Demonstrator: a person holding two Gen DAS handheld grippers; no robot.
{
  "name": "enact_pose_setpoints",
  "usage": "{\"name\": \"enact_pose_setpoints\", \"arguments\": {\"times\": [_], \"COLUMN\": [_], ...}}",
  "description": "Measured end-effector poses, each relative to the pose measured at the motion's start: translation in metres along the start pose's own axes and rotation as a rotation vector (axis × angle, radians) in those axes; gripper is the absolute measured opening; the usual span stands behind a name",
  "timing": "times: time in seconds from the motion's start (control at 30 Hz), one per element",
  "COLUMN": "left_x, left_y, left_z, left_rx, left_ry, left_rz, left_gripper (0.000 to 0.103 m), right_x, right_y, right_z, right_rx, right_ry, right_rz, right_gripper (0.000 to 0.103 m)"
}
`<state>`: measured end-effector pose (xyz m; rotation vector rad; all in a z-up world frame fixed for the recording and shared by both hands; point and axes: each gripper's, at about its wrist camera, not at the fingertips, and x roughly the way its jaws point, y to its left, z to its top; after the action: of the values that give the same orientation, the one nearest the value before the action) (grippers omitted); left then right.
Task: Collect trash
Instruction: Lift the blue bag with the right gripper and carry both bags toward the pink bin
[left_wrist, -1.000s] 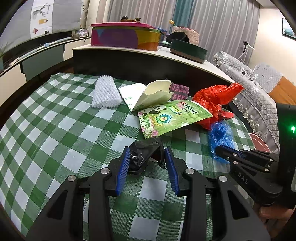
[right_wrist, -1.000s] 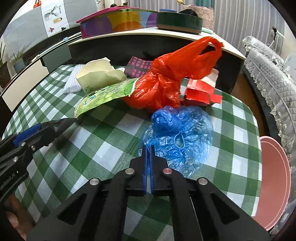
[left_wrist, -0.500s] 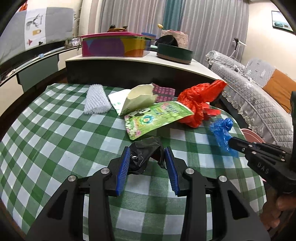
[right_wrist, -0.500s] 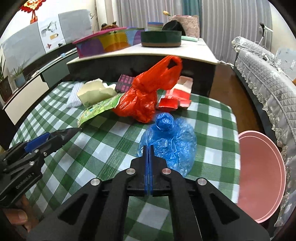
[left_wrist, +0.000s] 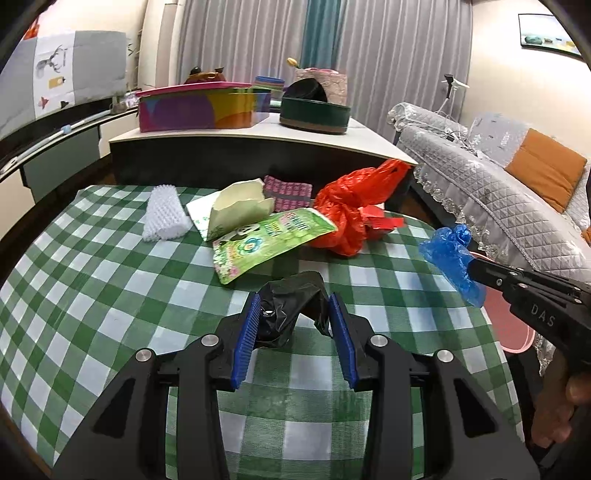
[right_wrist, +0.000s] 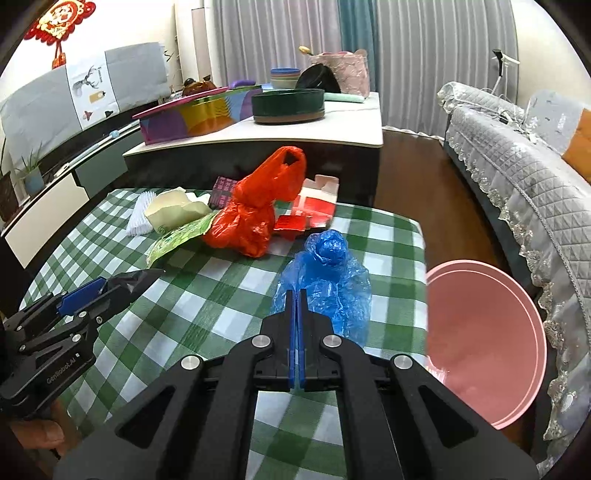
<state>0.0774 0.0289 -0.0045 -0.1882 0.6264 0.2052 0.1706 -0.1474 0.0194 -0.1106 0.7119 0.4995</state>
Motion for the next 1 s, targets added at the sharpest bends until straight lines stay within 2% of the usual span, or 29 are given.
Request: {"name": "enact_pose_setpoints", "arguments": {"times": [0.77,1.0], "left_x": [0.016,0.018], "left_y": [-0.069,-0.096], "left_z": [0.002,0.002], "left_rx": [0.083,0.11], "left_ry": [0.003,0.011], "left_rz": [-0.11,-0.171], "left_gripper": [0.038,0.038], "right_x": [-0.034,-0.045], "right_y": [-0.066,-0.089], "right_z": [-0.007,-0.008], "right_rx": [0.083,0.108], "right_ry": [-0.062,-0.078], "right_rz": [-0.079,-0.124], "right_gripper": [0.001,0.001]}}
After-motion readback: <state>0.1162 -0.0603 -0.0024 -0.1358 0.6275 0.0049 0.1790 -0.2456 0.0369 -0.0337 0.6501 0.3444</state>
